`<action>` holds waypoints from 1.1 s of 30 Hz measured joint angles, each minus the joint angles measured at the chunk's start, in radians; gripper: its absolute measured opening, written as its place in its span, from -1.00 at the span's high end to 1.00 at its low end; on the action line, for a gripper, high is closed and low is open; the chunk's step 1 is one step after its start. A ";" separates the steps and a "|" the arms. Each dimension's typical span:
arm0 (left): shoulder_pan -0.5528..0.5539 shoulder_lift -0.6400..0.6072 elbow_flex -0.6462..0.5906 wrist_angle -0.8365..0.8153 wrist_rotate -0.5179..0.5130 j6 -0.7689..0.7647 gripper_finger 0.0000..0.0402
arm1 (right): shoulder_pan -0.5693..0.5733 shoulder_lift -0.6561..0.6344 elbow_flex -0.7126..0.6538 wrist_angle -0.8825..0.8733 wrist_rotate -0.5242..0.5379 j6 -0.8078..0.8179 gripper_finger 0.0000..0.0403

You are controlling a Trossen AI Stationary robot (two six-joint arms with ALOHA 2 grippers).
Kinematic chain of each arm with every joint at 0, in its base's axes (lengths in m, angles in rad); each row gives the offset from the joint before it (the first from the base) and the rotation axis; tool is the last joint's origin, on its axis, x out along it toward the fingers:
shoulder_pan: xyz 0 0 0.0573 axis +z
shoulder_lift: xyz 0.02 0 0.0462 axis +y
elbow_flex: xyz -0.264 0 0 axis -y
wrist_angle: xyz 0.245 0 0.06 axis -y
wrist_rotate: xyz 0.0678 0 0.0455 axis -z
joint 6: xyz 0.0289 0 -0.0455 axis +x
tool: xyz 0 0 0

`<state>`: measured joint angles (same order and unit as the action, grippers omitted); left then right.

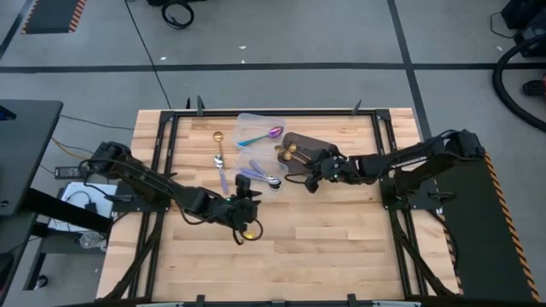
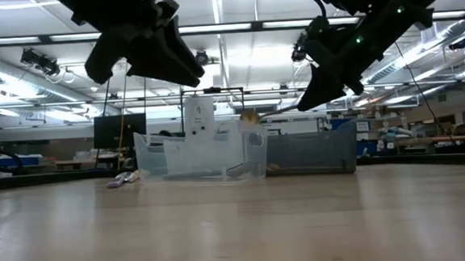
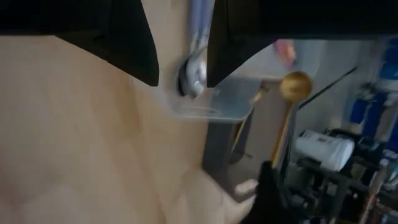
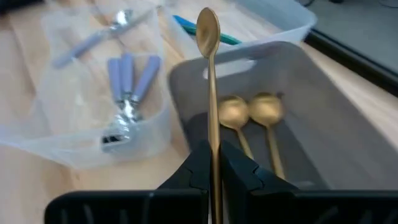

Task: Sort silverware by color (type)
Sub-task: Put the gold spoon into the black bin

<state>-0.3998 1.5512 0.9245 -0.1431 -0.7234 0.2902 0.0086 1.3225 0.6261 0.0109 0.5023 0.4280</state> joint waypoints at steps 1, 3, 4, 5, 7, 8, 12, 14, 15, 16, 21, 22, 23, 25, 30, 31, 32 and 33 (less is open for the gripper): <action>0.003 -0.012 -0.019 0.026 0.014 0.000 0.29 | 0.000 -0.004 0.009 -0.023 0.011 0.003 0.88; 0.007 -0.048 -0.054 0.028 0.018 0.000 0.29 | -0.002 -0.008 0.031 -0.071 0.028 0.035 0.87; 0.012 -0.057 -0.065 0.053 0.026 -0.003 0.29 | -0.007 -0.018 0.039 -0.125 0.045 0.052 0.87; 0.019 -0.071 -0.080 0.070 0.034 -0.011 0.29 | -0.011 -0.020 0.049 -0.167 0.063 0.070 0.87; 0.025 -0.103 -0.116 0.066 0.037 -0.016 0.29 | -0.022 -0.020 0.060 -0.219 0.077 0.102 0.87; 0.031 -0.109 -0.124 0.097 0.046 -0.018 0.29 | -0.027 -0.025 0.060 -0.248 0.079 0.113 0.87; 0.040 -0.155 -0.185 0.181 0.087 -0.018 0.29 | -0.048 -0.019 0.063 -0.278 0.060 0.138 0.87; 0.044 -0.186 -0.226 0.210 0.105 -0.017 0.29 | -0.060 -0.004 0.062 -0.271 0.042 0.148 0.87; 0.046 -0.195 -0.240 0.240 0.118 -0.017 0.29 | -0.068 -0.002 0.063 -0.285 0.024 0.152 0.87; 0.047 -0.203 -0.257 0.278 0.135 -0.017 0.29 | -0.075 -0.001 0.061 -0.297 0.006 0.154 0.87; 0.065 -0.248 -0.330 0.341 0.181 -0.023 0.29 | -0.105 0.032 0.061 -0.257 -0.085 0.176 0.87; 0.068 -0.259 -0.341 0.343 0.181 -0.024 0.29 | -0.112 0.038 0.063 -0.247 -0.093 0.177 0.87; 0.069 -0.261 -0.346 0.357 0.189 -0.029 0.29 | -0.118 0.036 0.062 -0.259 -0.097 0.178 0.87; 0.082 -0.279 -0.368 0.363 0.208 -0.031 0.29 | -0.129 0.052 0.062 -0.225 -0.100 0.179 0.87; 0.132 -0.349 -0.428 0.377 0.250 -0.024 0.29 | -0.152 0.077 0.062 -0.198 -0.138 0.182 0.87; 0.147 -0.356 -0.437 0.409 0.267 -0.025 0.29 | -0.156 0.081 0.061 -0.201 -0.139 0.182 0.87; 0.164 -0.373 -0.454 0.435 0.279 -0.024 0.29 | -0.159 0.092 0.060 -0.180 -0.150 0.182 0.87; 0.176 -0.400 -0.476 0.438 0.286 -0.023 0.29 | -0.162 0.103 0.061 -0.167 -0.163 0.184 0.87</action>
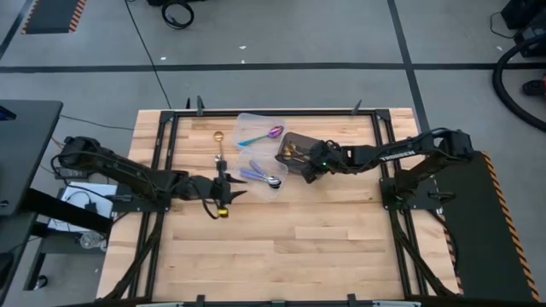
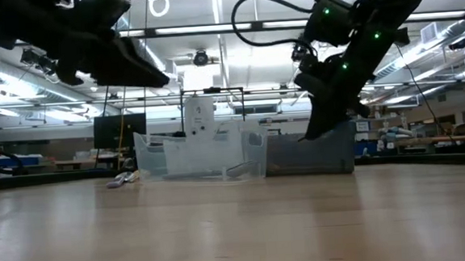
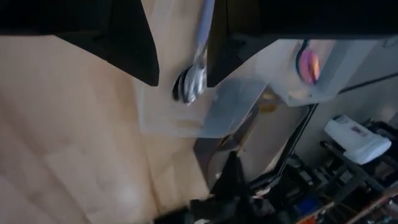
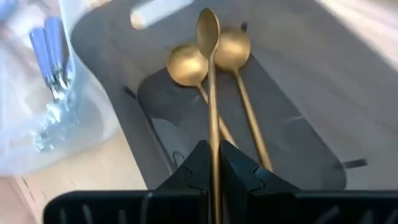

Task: Sort silverware by color (type)
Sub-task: Put the gold spoon into the black bin, then put the purple spoon into the bottom transparent bin

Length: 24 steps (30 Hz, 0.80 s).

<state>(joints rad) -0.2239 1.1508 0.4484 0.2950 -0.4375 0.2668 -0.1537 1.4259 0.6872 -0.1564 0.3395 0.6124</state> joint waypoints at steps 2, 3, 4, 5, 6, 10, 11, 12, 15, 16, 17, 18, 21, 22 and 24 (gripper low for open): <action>0.023 -0.026 -0.022 0.043 0.032 -0.002 0.29 | -0.007 0.013 -0.001 -0.008 -0.026 0.000 0.86; 0.036 -0.045 -0.037 0.057 0.042 -0.002 0.29 | -0.007 0.028 -0.001 0.012 -0.029 0.002 0.86; 0.044 -0.066 -0.053 0.051 0.043 -0.002 0.29 | -0.008 0.040 0.000 0.017 -0.037 0.006 0.86; 0.048 -0.075 -0.060 0.053 0.044 -0.005 0.29 | -0.011 0.047 0.000 0.013 -0.042 0.005 0.86; 0.057 -0.081 -0.066 0.067 0.047 -0.009 0.29 | -0.012 0.054 0.000 0.020 -0.042 0.006 0.85; 0.080 -0.117 -0.093 0.069 0.050 -0.021 0.29 | -0.012 0.085 -0.001 0.028 -0.050 0.019 0.74; 0.085 -0.128 -0.102 0.059 0.051 -0.021 0.29 | -0.013 0.093 0.000 0.046 -0.054 0.022 0.70; 0.086 -0.135 -0.107 0.050 0.053 -0.022 0.29 | -0.014 0.096 0.000 0.041 -0.064 0.024 0.67; 0.088 -0.133 -0.103 0.059 0.065 -0.036 0.29 | -0.014 0.093 0.000 0.037 -0.076 0.034 0.56; 0.085 -0.133 -0.104 0.065 0.066 -0.041 0.29 | -0.014 0.089 0.000 0.024 -0.076 0.039 0.53; 0.081 -0.133 -0.104 0.069 0.068 -0.047 0.29 | -0.014 0.082 -0.001 0.014 -0.075 0.039 0.51; 0.081 -0.132 -0.104 0.070 0.068 -0.047 0.29 | -0.013 0.080 -0.001 0.021 -0.075 0.040 0.48; 0.082 -0.132 -0.104 0.073 0.068 -0.066 0.29 | -0.012 0.062 -0.001 0.012 -0.075 0.040 0.42; 0.085 -0.132 -0.104 0.071 0.065 -0.078 0.29 | -0.012 0.058 -0.001 0.023 -0.075 0.040 0.41; 0.089 -0.132 -0.104 0.071 0.058 -0.121 0.29 | -0.012 0.039 -0.001 0.020 -0.075 0.035 0.39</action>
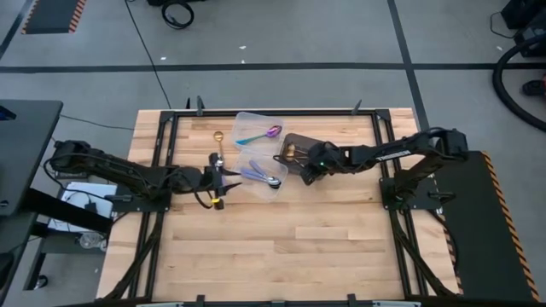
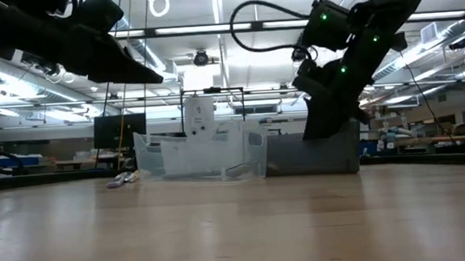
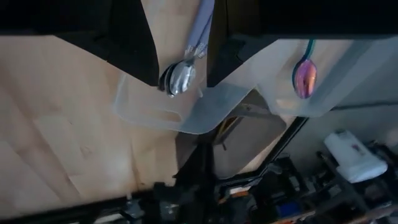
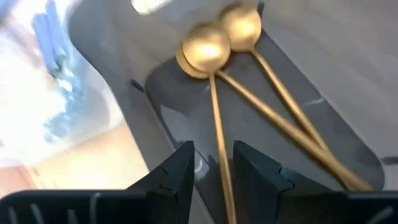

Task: Sort silverware by color (type)
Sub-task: Put the purple spoon into the bottom transparent bin

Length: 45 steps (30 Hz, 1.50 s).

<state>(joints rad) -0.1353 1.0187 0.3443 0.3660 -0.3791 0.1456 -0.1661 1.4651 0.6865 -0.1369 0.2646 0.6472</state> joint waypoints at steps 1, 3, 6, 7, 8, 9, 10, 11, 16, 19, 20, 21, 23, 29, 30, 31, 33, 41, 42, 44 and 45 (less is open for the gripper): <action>0.005 0.000 0.000 -0.003 -0.004 -0.019 0.29 | 0.000 -0.009 0.000 0.005 0.000 0.000 0.39; 0.012 0.000 0.000 -0.013 -0.009 -0.057 0.29 | 0.000 -0.032 0.000 0.000 0.003 -0.004 0.39; 0.027 0.000 0.000 -0.031 -0.018 -0.086 0.29 | 0.003 -0.075 0.001 0.006 0.006 -0.021 0.40; 0.028 0.000 0.000 -0.035 -0.024 -0.092 0.29 | 0.006 -0.090 0.001 0.000 0.009 -0.032 0.40; 0.032 0.000 0.001 -0.042 -0.035 -0.106 0.29 | 0.008 -0.105 0.001 0.001 0.010 -0.043 0.40; 0.035 0.000 0.001 -0.052 -0.042 -0.114 0.29 | 0.009 -0.120 0.001 0.000 0.011 -0.057 0.40; 0.037 0.000 0.003 -0.061 -0.045 -0.129 0.29 | 0.012 -0.137 0.001 -0.003 0.011 -0.081 0.40; 0.039 0.000 0.010 -0.076 -0.045 -0.146 0.29 | 0.015 -0.155 0.001 -0.002 0.011 -0.112 0.40; 0.044 0.000 0.056 -0.196 -0.046 -0.206 0.29 | 0.040 -0.222 0.001 0.039 0.007 -0.228 0.40; 0.044 0.000 0.087 -0.296 -0.072 -0.283 0.29 | 0.071 -0.238 0.001 0.057 0.036 -0.241 0.40; 0.044 0.000 0.095 -0.328 -0.093 -0.306 0.29 | 0.086 -0.238 0.001 0.067 0.054 -0.256 0.40; 0.042 0.000 0.102 -0.362 -0.111 -0.334 0.29 | 0.102 -0.238 0.001 0.077 0.070 -0.270 0.40; 0.041 0.000 0.108 -0.420 -0.133 -0.389 0.29 | 0.135 -0.225 0.001 0.124 0.102 -0.301 0.40; 0.043 0.000 0.109 -0.569 -0.136 -0.583 0.29 | 0.242 -0.156 0.001 0.268 0.171 -0.396 0.40; 0.041 0.000 0.109 -0.599 -0.134 -0.614 0.29 | 0.257 -0.142 0.001 0.285 0.186 -0.411 0.40; 0.037 0.000 0.109 -0.624 -0.131 -0.643 0.29 | 0.271 -0.128 0.001 0.298 0.198 -0.427 0.40; 0.027 0.000 0.109 -0.669 -0.129 -0.700 0.29 | 0.296 -0.101 0.001 0.325 0.234 -0.451 0.40; -0.025 0.036 0.109 -0.758 -0.133 -0.864 0.29 | 0.361 -0.005 0.001 0.430 0.343 -0.490 0.40; -0.032 0.048 0.109 -0.758 -0.139 -0.878 0.29 | 0.371 0.006 0.001 0.438 0.352 -0.496 0.40; -0.047 0.072 0.109 -0.768 -0.160 -0.913 0.29 | 0.389 0.022 0.001 0.472 0.389 -0.525 0.40; -0.052 0.083 0.109 -0.771 -0.174 -0.928 0.29 | 0.398 0.027 0.001 0.486 0.406 -0.547 0.40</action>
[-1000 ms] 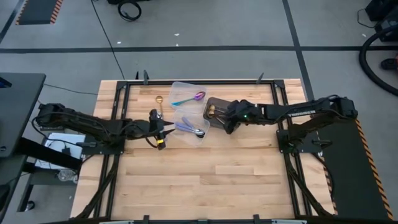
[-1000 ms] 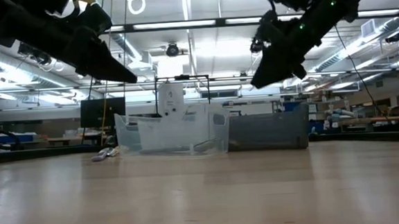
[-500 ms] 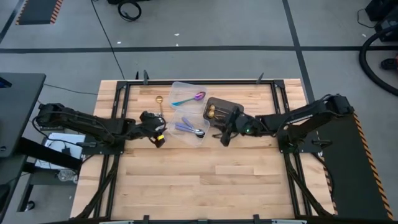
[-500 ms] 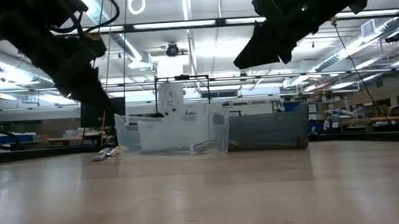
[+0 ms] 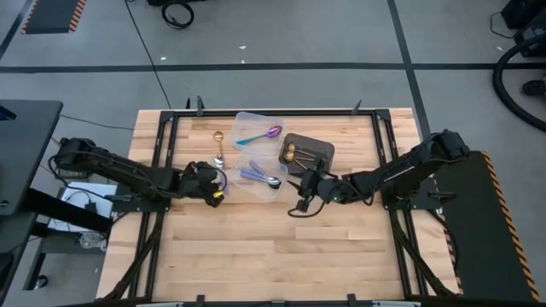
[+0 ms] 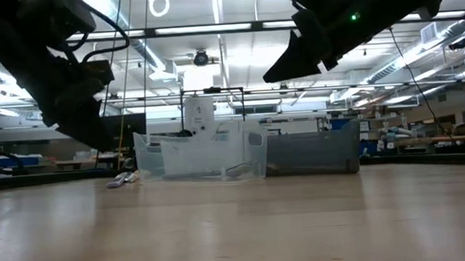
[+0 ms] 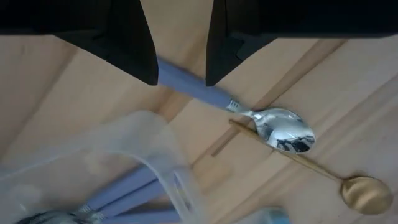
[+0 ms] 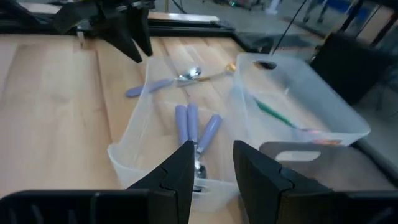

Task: Sort silverware by color (type)
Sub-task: Put the purple spoon into the bottom transparent bin

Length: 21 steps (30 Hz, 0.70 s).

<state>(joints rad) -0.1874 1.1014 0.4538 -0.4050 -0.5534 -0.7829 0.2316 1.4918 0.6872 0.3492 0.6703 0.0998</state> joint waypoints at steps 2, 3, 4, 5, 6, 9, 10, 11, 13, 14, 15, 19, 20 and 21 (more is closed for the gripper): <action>-0.005 0.030 0.000 0.004 -0.019 -0.029 0.29 | 0.016 0.008 0.000 0.032 0.031 -0.060 0.40; -0.005 0.046 0.000 0.003 -0.025 -0.045 0.29 | 0.023 0.011 0.000 0.049 0.040 -0.091 0.40; -0.002 0.062 0.000 0.003 -0.031 -0.057 0.29 | 0.029 0.012 0.000 0.063 0.044 -0.120 0.40; 0.002 0.079 0.000 0.005 -0.039 -0.076 0.29 | 0.033 0.012 0.000 0.078 0.044 -0.146 0.40; 0.007 0.098 0.000 0.006 -0.049 -0.091 0.29 | 0.036 0.012 0.000 0.091 0.044 -0.164 0.40; 0.016 0.150 0.000 0.038 -0.103 -0.104 0.29 | 0.038 0.012 0.000 0.091 0.044 -0.182 0.40; 0.017 0.163 0.000 0.050 -0.130 -0.104 0.29 | 0.038 0.012 0.000 0.091 0.044 -0.182 0.40; 0.017 0.175 0.000 0.065 -0.154 -0.105 0.29 | 0.037 0.012 0.000 0.091 0.043 -0.182 0.40; 0.019 0.198 0.000 0.107 -0.177 -0.121 0.29 | 0.037 0.012 0.000 0.083 0.029 -0.180 0.40; 0.022 0.207 0.000 0.118 -0.184 -0.131 0.29 | 0.037 0.012 0.000 0.083 0.019 -0.180 0.40; 0.024 0.215 0.000 0.137 -0.186 -0.144 0.29 | 0.038 0.012 0.000 0.084 0.013 -0.180 0.40; 0.030 0.238 0.000 0.156 -0.182 -0.157 0.29 | 0.042 0.012 0.000 0.077 0.012 -0.180 0.40; 0.030 0.243 0.000 0.164 -0.181 -0.163 0.29 | 0.042 0.012 0.000 0.077 0.012 -0.180 0.40; 0.029 0.243 0.000 0.163 -0.180 -0.175 0.29 | 0.042 0.012 0.000 0.076 0.011 -0.178 0.40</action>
<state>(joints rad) -0.1579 1.3442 0.4534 -0.2422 -0.7336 -0.9575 0.2737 1.5036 0.6876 0.4255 0.6814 -0.0786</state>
